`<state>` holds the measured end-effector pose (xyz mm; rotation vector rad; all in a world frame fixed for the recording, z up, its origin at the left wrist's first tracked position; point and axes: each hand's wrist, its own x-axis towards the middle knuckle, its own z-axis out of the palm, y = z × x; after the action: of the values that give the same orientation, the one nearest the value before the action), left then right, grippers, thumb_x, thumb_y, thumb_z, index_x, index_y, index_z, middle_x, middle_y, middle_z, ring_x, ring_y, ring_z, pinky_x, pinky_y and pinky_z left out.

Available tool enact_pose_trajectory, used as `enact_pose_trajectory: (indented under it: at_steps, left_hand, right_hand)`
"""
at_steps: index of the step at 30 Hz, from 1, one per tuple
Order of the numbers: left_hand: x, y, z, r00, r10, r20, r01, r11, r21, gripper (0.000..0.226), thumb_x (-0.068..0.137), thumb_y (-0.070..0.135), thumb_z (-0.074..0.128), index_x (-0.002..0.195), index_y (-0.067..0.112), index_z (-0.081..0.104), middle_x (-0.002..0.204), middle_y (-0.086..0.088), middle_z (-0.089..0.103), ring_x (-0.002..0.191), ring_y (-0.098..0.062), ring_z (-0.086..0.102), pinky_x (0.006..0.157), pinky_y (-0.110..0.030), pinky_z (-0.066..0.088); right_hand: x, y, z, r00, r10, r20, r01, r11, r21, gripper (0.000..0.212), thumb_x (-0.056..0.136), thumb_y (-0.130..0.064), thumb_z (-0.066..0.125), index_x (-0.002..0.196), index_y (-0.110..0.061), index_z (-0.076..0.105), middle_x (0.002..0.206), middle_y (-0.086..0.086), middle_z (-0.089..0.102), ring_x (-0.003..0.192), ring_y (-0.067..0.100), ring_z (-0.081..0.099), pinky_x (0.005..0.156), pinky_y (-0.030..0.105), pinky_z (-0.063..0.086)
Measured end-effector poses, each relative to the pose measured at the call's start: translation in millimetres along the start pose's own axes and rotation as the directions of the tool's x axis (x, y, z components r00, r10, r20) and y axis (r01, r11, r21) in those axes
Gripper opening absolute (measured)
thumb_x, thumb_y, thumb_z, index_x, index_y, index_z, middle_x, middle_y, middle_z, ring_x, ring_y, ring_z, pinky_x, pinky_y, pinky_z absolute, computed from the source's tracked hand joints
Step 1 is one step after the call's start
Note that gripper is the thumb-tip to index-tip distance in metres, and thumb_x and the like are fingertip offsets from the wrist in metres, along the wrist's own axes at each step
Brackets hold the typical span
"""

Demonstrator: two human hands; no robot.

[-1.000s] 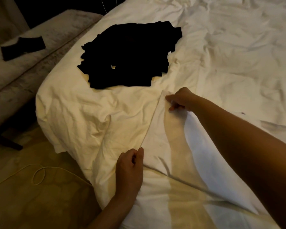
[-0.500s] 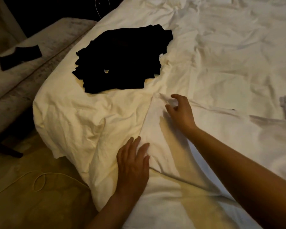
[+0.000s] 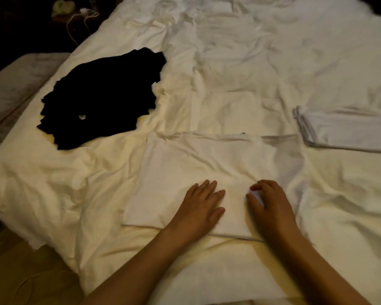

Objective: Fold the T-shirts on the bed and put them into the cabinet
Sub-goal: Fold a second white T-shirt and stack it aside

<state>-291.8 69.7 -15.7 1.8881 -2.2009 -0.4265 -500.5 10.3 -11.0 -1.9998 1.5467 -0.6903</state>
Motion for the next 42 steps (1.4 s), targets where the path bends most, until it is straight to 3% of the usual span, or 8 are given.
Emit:
enact_pose_trajectory:
  at_steps: [7,13,19,24,29,33,39,42]
  left_hand:
    - [66.5,59.8,14.0,0.994,0.081,0.074,-0.078,0.996,-0.043,0.059,0.101,0.051,0.028,0.152,0.023,0.041,0.163,-0.005,0.028,0.152,-0.022,0.018,0.122,-0.034,0.011]
    - [125.7,108.9,20.4,0.989,0.104,0.107,-0.091,0.989,-0.117,0.049,0.106,0.037,0.041,0.152,0.022,0.039,0.163,-0.006,0.028,0.151,-0.021,0.018,0.121,-0.031,0.010]
    - [191.3,128.9,16.0,0.993,0.062,0.105,-0.048,0.990,-0.130,0.052,0.104,0.038,0.046,0.153,0.023,0.037,0.164,-0.008,0.025,0.150,-0.025,0.022,0.120,-0.033,0.017]
    - [239.1,132.5,11.1,0.983,-0.110,0.148,0.104,0.993,0.051,0.074,0.097,0.056,0.052,0.156,0.020,0.026,0.162,-0.012,0.024,0.150,-0.030,0.021,0.119,-0.042,0.021]
    - [264.7,131.7,3.1,0.969,-0.192,0.158,0.194,0.981,0.005,0.041,0.089,0.054,0.064,0.111,0.019,0.060,0.110,-0.004,0.065,0.108,-0.029,0.060,0.087,-0.035,0.042]
    - [269.8,126.3,-1.6,0.963,-0.147,0.224,0.183,0.972,-0.146,0.038,0.092,0.041,0.068,0.067,0.018,0.050,0.067,0.001,0.052,0.070,-0.020,0.052,0.057,-0.026,0.036]
    - [275.0,127.4,-0.9,0.963,-0.140,0.229,0.189,0.960,-0.209,0.045,0.096,0.035,0.065,0.062,0.016,0.042,0.063,0.000,0.043,0.061,-0.014,0.043,0.054,-0.025,0.030]
    - [274.1,128.1,1.6,0.970,-0.142,0.196,0.183,0.960,-0.211,0.031,0.097,0.032,0.062,0.079,0.009,0.052,0.081,-0.003,0.055,0.080,-0.021,0.053,0.065,-0.030,0.034]
  right_hand:
    - [-39.4,40.2,-37.7,0.967,-0.124,-0.222,0.070,0.970,-0.234,0.013,0.086,-0.013,0.068,0.098,-0.010,0.069,0.104,0.007,0.063,0.097,0.030,0.058,0.080,0.040,0.050]
    - [-55.5,57.9,-52.0,0.944,0.197,-0.265,-0.242,0.959,-0.149,0.062,0.082,-0.032,0.078,0.132,-0.004,0.057,0.120,0.014,0.063,0.108,0.034,0.056,0.092,0.045,0.045]
    - [-60.0,57.9,-73.2,0.938,0.268,-0.221,-0.283,0.959,-0.037,0.034,0.085,-0.049,0.067,0.069,-0.021,0.059,0.068,-0.007,0.054,0.074,0.021,0.050,0.068,0.038,0.036]
    - [-61.8,57.9,-83.0,0.934,0.297,-0.198,-0.253,0.942,0.219,0.030,0.082,-0.039,0.076,0.070,-0.025,0.053,0.068,-0.011,0.052,0.072,0.013,0.049,0.071,0.034,0.039]
    - [-66.1,61.4,-91.9,0.947,0.310,-0.081,-0.228,0.831,0.507,0.028,0.084,-0.032,0.077,0.073,-0.020,0.055,0.056,0.002,0.047,0.051,0.008,0.043,0.052,0.017,0.034]
    - [-64.2,66.2,-102.3,0.957,0.285,0.053,-0.254,0.736,0.627,0.011,0.087,-0.027,0.075,0.085,-0.023,0.065,0.063,-0.005,0.057,0.053,0.006,0.048,0.053,0.025,0.042]
    - [-60.4,72.6,-115.5,0.949,0.265,0.171,-0.305,0.909,0.285,0.021,0.088,-0.033,0.072,0.079,-0.016,0.064,0.065,-0.006,0.058,0.062,0.004,0.055,0.060,0.013,0.039]
    - [-60.1,73.8,-121.4,0.921,0.349,0.175,-0.388,0.771,0.506,0.023,0.093,-0.030,0.067,0.080,-0.011,0.063,0.056,0.006,0.064,0.049,0.007,0.056,0.054,0.014,0.040]
